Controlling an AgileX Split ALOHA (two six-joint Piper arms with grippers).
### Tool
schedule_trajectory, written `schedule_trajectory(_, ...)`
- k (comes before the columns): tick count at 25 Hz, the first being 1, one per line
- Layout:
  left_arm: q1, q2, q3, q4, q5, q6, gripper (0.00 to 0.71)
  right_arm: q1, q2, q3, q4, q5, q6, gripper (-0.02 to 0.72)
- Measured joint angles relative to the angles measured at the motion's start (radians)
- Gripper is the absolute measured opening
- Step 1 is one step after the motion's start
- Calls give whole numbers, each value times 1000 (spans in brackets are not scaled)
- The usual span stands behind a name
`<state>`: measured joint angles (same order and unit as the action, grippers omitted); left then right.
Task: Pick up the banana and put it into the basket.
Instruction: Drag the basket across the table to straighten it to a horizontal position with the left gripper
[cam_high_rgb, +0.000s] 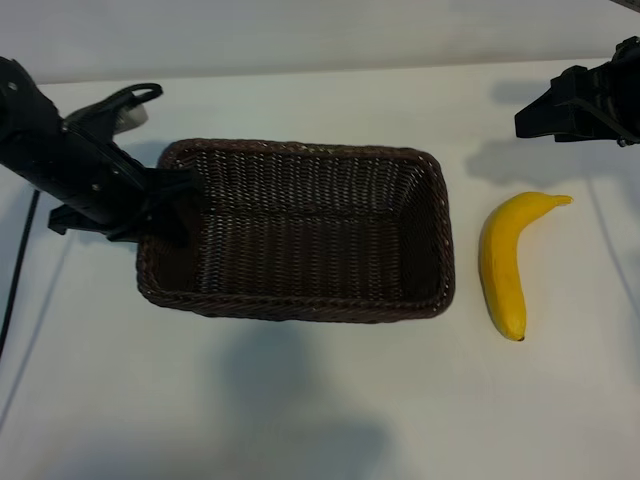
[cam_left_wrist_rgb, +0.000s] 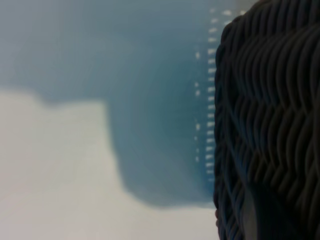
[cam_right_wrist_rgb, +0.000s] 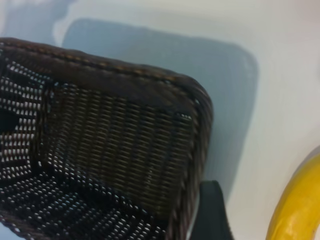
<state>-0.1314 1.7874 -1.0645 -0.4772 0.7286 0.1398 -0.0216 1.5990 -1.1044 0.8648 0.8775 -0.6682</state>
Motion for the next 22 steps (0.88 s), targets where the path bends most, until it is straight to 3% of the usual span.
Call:
schedule_trajectory(6, -43, 42, 0, -49, -45, 1, 160, 0, 0, 0, 0, 0, 0, 539)
schedule_trajectory(22, -45, 59, 0, -50, -62, 2, 165, 0, 0, 0, 0, 0, 0, 539)
